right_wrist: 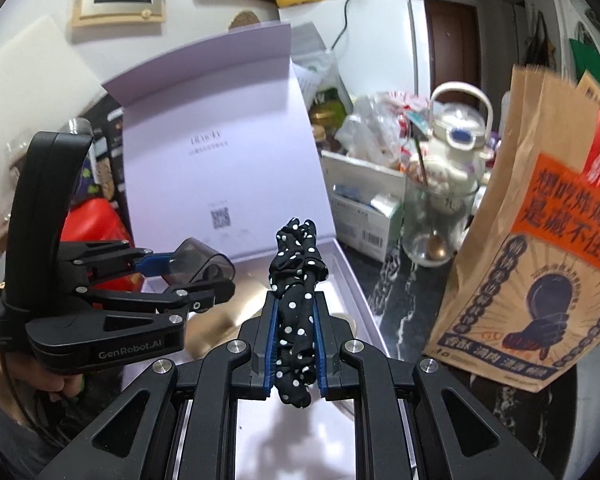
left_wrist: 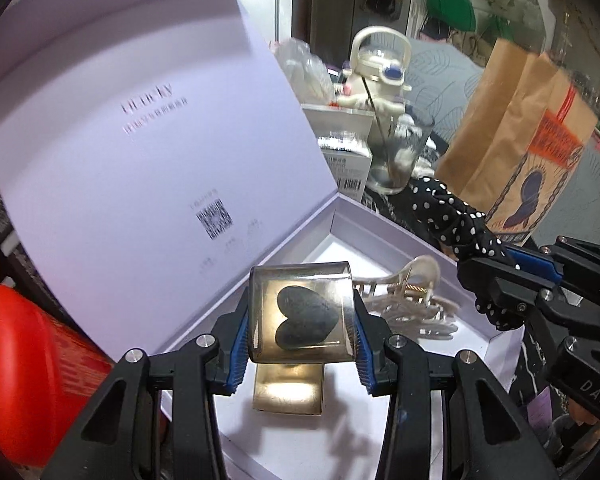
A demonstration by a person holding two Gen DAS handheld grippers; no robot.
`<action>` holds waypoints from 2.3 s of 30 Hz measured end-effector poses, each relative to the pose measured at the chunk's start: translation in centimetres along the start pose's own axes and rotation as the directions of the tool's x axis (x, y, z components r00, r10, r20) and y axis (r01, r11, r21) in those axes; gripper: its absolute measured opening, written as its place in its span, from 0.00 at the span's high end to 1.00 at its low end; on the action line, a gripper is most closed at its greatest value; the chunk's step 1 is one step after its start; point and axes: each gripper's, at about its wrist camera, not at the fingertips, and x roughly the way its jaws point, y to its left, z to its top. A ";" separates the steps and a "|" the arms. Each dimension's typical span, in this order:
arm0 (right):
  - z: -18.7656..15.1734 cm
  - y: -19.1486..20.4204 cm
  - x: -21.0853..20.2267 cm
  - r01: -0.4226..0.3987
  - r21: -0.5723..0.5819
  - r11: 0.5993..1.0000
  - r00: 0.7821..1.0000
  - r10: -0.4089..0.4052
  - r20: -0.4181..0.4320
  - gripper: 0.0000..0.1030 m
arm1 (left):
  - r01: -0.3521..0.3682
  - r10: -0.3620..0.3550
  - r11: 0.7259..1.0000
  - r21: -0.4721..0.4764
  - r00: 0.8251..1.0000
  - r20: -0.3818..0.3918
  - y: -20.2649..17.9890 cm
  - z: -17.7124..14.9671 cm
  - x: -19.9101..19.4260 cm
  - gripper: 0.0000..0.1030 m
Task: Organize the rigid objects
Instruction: 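Carry the polka-dot scrunchie with right gripper while left gripper lowers the square case into the box, then open both grippers to release the scrunchie and square case in the box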
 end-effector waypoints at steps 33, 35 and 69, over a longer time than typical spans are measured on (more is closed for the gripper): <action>-1.7 -1.3 4.4 0.039 0.005 0.999 0.991 -0.038 -0.125 0.81 | -0.083 0.086 0.996 0.042 0.992 -0.088 -1.1 -1.1 3.1 0.59; -1.6 -1.3 4.3 0.032 0.012 0.999 0.992 -0.030 -0.125 0.76 | -0.089 0.093 0.995 0.048 0.992 -0.090 -1.2 -1.1 3.2 0.59; -1.4 -1.4 -0.5 0.131 0.005 0.991 0.990 -0.131 -0.061 0.57 | -0.090 0.095 0.993 0.072 0.992 -0.077 -2.4 -0.7 0.3 0.58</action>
